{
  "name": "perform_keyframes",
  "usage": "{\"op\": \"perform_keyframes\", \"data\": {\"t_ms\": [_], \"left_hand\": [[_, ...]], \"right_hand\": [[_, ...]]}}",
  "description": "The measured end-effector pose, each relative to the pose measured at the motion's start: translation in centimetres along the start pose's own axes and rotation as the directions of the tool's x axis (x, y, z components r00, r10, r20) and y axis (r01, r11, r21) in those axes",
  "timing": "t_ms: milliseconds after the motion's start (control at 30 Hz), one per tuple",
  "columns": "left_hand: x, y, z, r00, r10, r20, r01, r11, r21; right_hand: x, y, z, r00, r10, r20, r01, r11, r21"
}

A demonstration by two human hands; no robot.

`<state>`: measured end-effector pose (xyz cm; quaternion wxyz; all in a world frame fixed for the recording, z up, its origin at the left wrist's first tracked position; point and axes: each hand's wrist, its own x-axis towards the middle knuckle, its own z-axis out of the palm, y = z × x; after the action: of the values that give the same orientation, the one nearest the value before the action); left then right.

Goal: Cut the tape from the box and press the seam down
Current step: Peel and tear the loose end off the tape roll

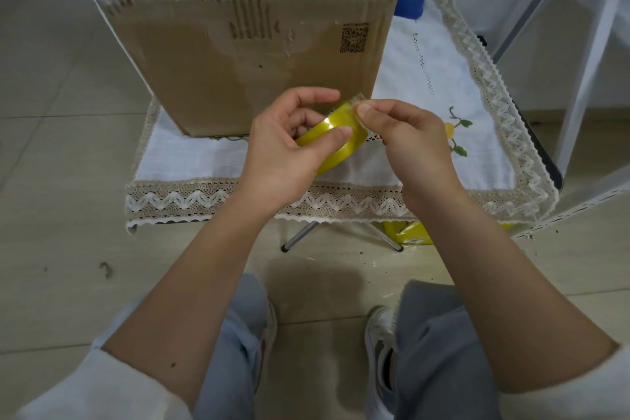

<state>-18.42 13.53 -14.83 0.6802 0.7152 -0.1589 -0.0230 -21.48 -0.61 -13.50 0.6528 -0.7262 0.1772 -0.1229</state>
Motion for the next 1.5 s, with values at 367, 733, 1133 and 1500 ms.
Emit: {"op": "perform_keyframes", "data": {"t_ms": [367, 733, 1133, 1500], "left_hand": [[0.1, 0.3, -0.1, 1.0, -0.001, 0.03, 0.005, 0.991, -0.134], [0.6, 0.4, -0.5, 0.991, -0.073, 0.115, 0.103, 0.956, -0.275], [1.0, 0.2, 0.3, 0.979, -0.087, 0.187, 0.138, 0.95, -0.28], [1.2, 0.6, 3.0, 0.98, -0.017, 0.199, 0.089, 0.927, -0.363]], "right_hand": [[-0.4, 0.0, 0.0, 0.997, 0.073, -0.028, -0.068, 0.986, 0.153], [0.8, -0.1, -1.7, 0.937, 0.28, 0.211, -0.331, 0.905, 0.269], [0.7, 0.4, -2.6, 0.927, 0.196, 0.321, -0.236, 0.967, 0.092], [0.8, -0.1, -5.0, 0.938, 0.146, 0.315, -0.181, 0.98, 0.086]]}}
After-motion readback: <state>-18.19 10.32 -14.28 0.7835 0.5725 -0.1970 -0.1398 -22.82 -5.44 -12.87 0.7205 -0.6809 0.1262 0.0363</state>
